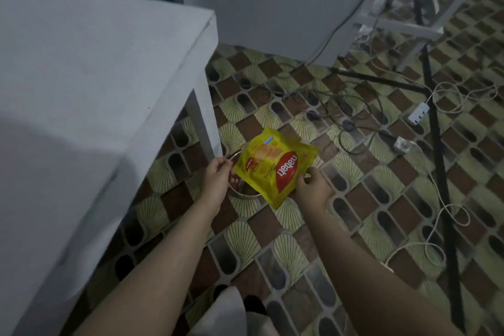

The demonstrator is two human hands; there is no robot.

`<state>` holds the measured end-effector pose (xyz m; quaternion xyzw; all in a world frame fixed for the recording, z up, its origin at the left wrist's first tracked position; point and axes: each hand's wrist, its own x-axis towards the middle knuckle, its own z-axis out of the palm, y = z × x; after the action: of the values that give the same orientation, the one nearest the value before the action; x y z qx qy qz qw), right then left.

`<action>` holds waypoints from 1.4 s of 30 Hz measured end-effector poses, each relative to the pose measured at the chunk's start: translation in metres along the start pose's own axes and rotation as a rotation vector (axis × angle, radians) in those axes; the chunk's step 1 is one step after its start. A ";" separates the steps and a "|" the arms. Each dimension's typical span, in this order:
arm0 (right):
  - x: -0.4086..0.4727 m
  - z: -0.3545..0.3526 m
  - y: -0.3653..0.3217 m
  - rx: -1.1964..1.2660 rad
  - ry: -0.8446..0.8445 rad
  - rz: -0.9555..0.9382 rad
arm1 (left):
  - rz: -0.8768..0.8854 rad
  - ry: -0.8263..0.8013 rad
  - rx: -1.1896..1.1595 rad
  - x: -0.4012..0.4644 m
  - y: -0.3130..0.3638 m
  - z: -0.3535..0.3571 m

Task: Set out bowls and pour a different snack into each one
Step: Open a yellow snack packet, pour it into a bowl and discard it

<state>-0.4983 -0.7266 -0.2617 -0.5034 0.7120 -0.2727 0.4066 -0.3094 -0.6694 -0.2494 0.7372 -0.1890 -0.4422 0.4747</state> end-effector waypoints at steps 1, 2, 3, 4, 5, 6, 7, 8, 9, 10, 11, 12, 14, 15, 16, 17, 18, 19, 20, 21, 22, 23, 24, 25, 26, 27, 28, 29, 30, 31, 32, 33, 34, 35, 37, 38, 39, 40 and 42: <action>0.014 0.016 0.015 -0.034 -0.013 0.009 | -0.017 0.000 0.008 0.016 -0.017 0.006; 0.027 0.033 0.029 -0.066 -0.032 0.008 | -0.032 0.000 0.012 0.032 -0.034 0.011; 0.041 0.051 0.045 -0.078 -0.043 -0.004 | -0.043 -0.002 0.018 0.048 -0.051 0.017; 0.055 0.070 0.062 -0.074 -0.045 -0.015 | -0.049 -0.004 0.030 0.065 -0.071 0.023; 0.068 0.087 0.077 -0.065 -0.042 -0.025 | -0.052 -0.008 0.047 0.081 -0.093 0.028; 0.082 0.107 0.097 -0.068 -0.043 -0.022 | -0.050 -0.016 0.066 0.098 -0.115 0.034; 0.095 0.124 0.112 -0.080 -0.049 -0.010 | -0.049 -0.027 0.081 0.113 -0.134 0.038; 0.107 0.138 0.126 -0.095 -0.056 0.006 | -0.049 -0.034 0.093 0.127 -0.151 0.041; 0.119 0.154 0.144 -0.106 -0.067 0.017 | -0.047 -0.035 0.101 0.141 -0.169 0.045; 0.131 0.171 0.162 -0.111 -0.070 0.019 | -0.039 -0.032 0.106 0.154 -0.187 0.048; 0.141 0.185 0.176 -0.114 -0.068 0.017 | -0.033 -0.030 0.103 0.167 -0.203 0.050; 0.152 0.200 0.191 -0.114 -0.065 0.020 | -0.032 -0.027 0.097 0.177 -0.217 0.052; 0.164 0.221 0.210 -0.119 -0.080 0.023 | -0.037 -0.029 0.086 0.193 -0.238 0.055; 0.167 0.227 0.216 -0.130 -0.101 0.028 | -0.038 -0.036 0.084 0.197 -0.245 0.057; 0.168 0.232 0.220 -0.123 -0.113 0.035 | -0.034 -0.043 0.087 0.200 -0.250 0.058; 0.165 0.234 0.221 -0.094 -0.121 0.050 | -0.027 -0.048 0.098 0.200 -0.253 0.059; 0.161 0.235 0.221 -0.050 -0.128 0.063 | -0.018 -0.050 0.110 0.198 -0.252 0.059; 0.153 0.233 0.218 -0.004 -0.129 0.077 | -0.011 -0.055 0.119 0.192 -0.247 0.059; 0.143 0.229 0.215 0.036 -0.120 0.091 | -0.005 -0.064 0.125 0.184 -0.240 0.059; 0.133 0.223 0.207 0.069 -0.103 0.092 | 0.006 -0.075 0.127 0.174 -0.229 0.058; 0.122 0.213 0.195 0.097 -0.082 0.074 | 0.019 -0.084 0.126 0.162 -0.213 0.057; 0.109 0.200 0.177 0.114 -0.064 0.039 | 0.039 -0.084 0.119 0.148 -0.196 0.055; 0.094 0.185 0.156 0.125 -0.049 -0.012 | 0.066 -0.075 0.106 0.131 -0.176 0.053; 0.078 0.168 0.132 0.133 -0.042 -0.067 | 0.095 -0.060 0.084 0.114 -0.154 0.050; 0.060 0.150 0.106 0.146 -0.041 -0.122 | 0.122 -0.046 0.056 0.096 -0.131 0.046; 0.041 0.131 0.078 0.165 -0.045 -0.175 | 0.148 -0.038 0.032 0.076 -0.107 0.040; 0.021 0.112 0.050 0.193 -0.052 -0.226 | 0.183 -0.033 0.010 0.056 -0.082 0.032; 0.002 0.094 0.022 0.222 -0.059 -0.278 | 0.225 -0.024 -0.012 0.035 -0.058 0.024; -0.018 0.077 -0.006 0.252 -0.067 -0.332 | 0.274 -0.003 -0.045 0.013 -0.032 0.015; -0.039 0.060 -0.036 0.290 -0.084 -0.381 | 0.324 0.036 -0.086 -0.010 -0.007 0.003; -0.061 0.046 -0.063 0.341 -0.113 -0.424 | 0.378 0.093 -0.125 -0.032 0.017 -0.009; -0.083 0.034 -0.089 0.398 -0.155 -0.460 | 0.430 0.168 -0.155 -0.056 0.040 -0.022; -0.106 0.024 -0.114 0.454 -0.207 -0.493 | 0.468 0.251 -0.174 -0.080 0.060 -0.037; -0.128 0.017 -0.138 0.507 -0.257 -0.524 | 0.500 0.329 -0.184 -0.103 0.077 -0.055; -0.175 0.009 -0.180 0.590 -0.353 -0.580 | 0.565 0.443 -0.203 -0.148 0.108 -0.093; -0.198 0.007 -0.199 0.594 -0.408 -0.608 | 0.600 0.488 -0.217 -0.169 0.120 -0.114; -0.220 0.005 -0.214 0.591 -0.472 -0.639 | 0.620 0.542 -0.228 -0.189 0.128 -0.136; -0.255 0.008 -0.234 0.584 -0.564 -0.676 | 0.642 0.623 -0.233 -0.215 0.136 -0.169; -0.283 0.014 -0.254 0.553 -0.627 -0.724 | 0.658 0.678 -0.218 -0.235 0.142 -0.200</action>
<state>-0.3145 -0.5482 0.0192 -0.6475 0.2401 -0.4091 0.5965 -0.2492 -0.4660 0.0164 0.6868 -0.1994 -0.0207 0.6987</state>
